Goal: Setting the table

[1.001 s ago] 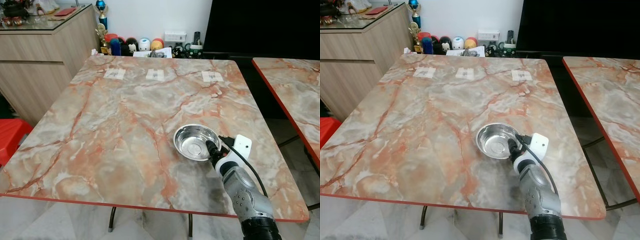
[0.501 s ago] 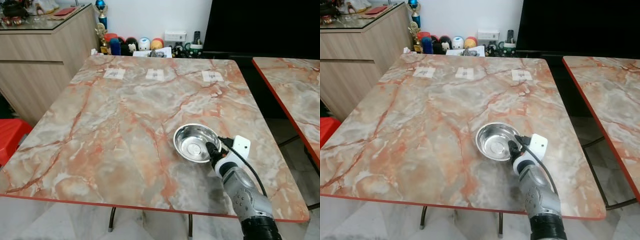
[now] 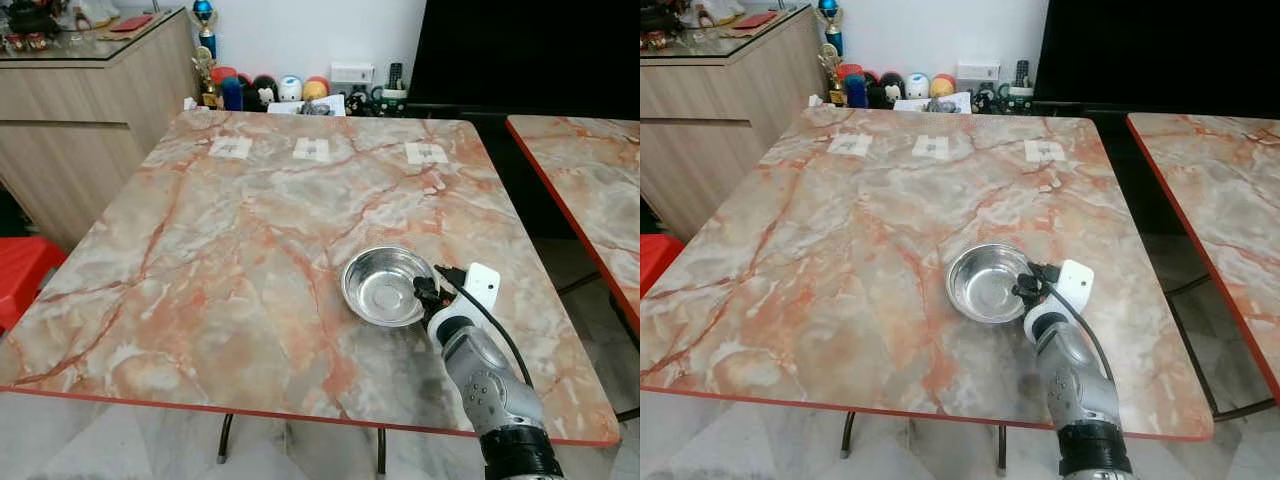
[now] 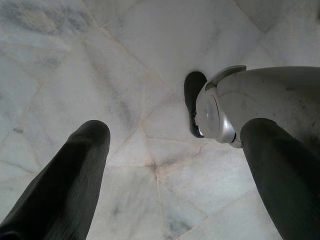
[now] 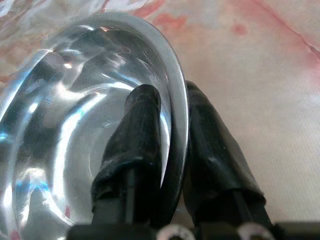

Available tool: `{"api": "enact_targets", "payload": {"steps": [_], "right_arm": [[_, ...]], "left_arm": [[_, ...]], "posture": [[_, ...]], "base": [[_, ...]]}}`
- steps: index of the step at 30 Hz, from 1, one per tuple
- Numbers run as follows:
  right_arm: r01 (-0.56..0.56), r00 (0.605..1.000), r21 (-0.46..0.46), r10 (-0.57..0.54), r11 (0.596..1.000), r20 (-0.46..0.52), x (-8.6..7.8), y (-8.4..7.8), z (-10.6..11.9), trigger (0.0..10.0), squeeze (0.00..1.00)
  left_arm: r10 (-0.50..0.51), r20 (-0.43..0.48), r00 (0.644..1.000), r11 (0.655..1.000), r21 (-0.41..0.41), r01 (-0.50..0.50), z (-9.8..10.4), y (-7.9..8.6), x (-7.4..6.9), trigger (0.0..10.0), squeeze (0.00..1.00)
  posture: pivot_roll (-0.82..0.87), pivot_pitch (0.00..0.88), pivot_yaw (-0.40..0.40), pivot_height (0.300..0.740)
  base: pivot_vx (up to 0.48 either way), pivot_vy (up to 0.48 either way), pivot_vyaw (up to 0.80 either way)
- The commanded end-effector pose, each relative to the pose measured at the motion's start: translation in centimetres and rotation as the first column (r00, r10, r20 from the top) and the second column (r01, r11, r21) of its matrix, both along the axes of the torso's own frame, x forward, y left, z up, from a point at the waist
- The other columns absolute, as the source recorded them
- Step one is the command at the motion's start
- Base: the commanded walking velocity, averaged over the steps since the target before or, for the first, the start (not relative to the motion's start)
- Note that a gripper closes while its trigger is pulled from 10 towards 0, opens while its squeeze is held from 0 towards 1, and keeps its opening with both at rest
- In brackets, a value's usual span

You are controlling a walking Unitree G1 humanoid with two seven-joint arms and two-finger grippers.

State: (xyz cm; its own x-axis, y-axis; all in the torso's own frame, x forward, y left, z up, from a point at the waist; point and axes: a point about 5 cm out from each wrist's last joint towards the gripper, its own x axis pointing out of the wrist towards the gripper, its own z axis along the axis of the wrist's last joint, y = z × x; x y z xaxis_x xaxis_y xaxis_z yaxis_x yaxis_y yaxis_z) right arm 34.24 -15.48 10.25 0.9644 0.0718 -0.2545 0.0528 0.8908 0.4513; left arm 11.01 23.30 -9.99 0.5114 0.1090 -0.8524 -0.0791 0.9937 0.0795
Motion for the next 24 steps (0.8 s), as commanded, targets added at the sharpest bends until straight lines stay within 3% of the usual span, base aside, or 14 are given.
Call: {"api": "enact_targets", "payload": {"steps": [1,6,12,17,18,19,20,21,22,24], "right_arm": [[0.020,0.999,-0.018,-0.020,1.000,-0.035,-0.1,-0.4,-0.6,0.0,0.00],[0.034,0.999,-0.012,-0.034,0.999,-0.021,0.0,-0.4,-0.5,0.0,0.00],[0.120,0.989,0.056,-0.124,0.991,0.075,-0.1,-1.2,0.5,0.0,0.00],[0.155,0.938,0.245,-0.220,0.957,0.266,-0.5,-2.1,3.2,0.0,0.00],[0.145,0.930,0.277,-0.226,0.950,0.289,-0.7,-2.1,3.5,2.4,0.00],[0.130,0.921,0.310,-0.231,0.942,0.313,-0.9,-2.0,3.8,3.1,0.00],[0.122,0.920,0.321,-0.229,0.939,0.319,-1.0,-2.0,3.8,7.1,0.00],[0.118,0.919,0.327,-0.228,0.938,0.322,-1.1,-1.9,3.8,7.1,0.00],[0.106,0.915,0.344,-0.227,0.933,0.333,-1.4,-1.8,3.8,10.0,0.00],[0.100,0.911,0.353,-0.228,0.930,0.343,-1.5,-1.7,3.8,10.0,0.00]], "left_arm": [[-0.026,-0.029,0.999,1.000,0.007,0.026,-0.2,0.1,-0.6,10.0,0.00],[-0.047,-0.031,0.998,0.999,0.017,0.047,-0.1,0.0,-0.4,10.0,0.00],[-0.065,-0.037,0.997,0.998,0.023,0.066,-0.2,-0.2,-0.3,10.0,0.00],[-0.074,-0.042,0.996,0.997,0.030,0.076,-0.2,-0.2,-0.5,10.0,0.00],[-0.076,-0.043,0.996,0.997,0.031,0.077,-0.2,-0.2,-0.6,10.0,0.00],[-0.077,-0.044,0.996,0.996,0.032,0.078,-0.3,-0.2,-0.6,10.0,0.00],[-0.077,-0.044,0.996,0.996,0.032,0.079,-0.3,-0.3,-0.6,10.0,0.00],[-0.078,-0.044,0.996,0.996,0.033,0.080,-0.3,-0.3,-0.6,10.0,0.00],[-0.080,-0.045,0.996,0.996,0.036,0.082,-0.3,-0.3,-0.6,10.0,0.00],[-0.082,-0.045,0.996,0.996,0.040,0.084,-0.3,-0.4,-0.6,10.0,0.00]], "posture": [[0.03,0.100,-0.005,0.740],[0.03,0.100,-0.005,0.740],[0.03,0.104,-0.005,0.740],[0.03,0.109,-0.003,0.740],[0.03,0.110,-0.001,0.740],[0.03,0.110,0.000,0.740],[0.03,0.110,0.000,0.740],[0.03,0.110,0.000,0.740],[0.02,0.111,0.001,0.740],[0.02,0.111,0.001,0.740]], "base": [[0.000,0.000,0.00],[0.000,0.000,0.00],[0.000,0.000,0.00],[0.000,0.000,0.00],[0.000,0.000,0.00],[0.000,0.000,0.00],[0.000,0.000,0.00],[0.000,0.000,0.00],[0.000,0.000,0.00],[0.000,0.000,0.00]]}}
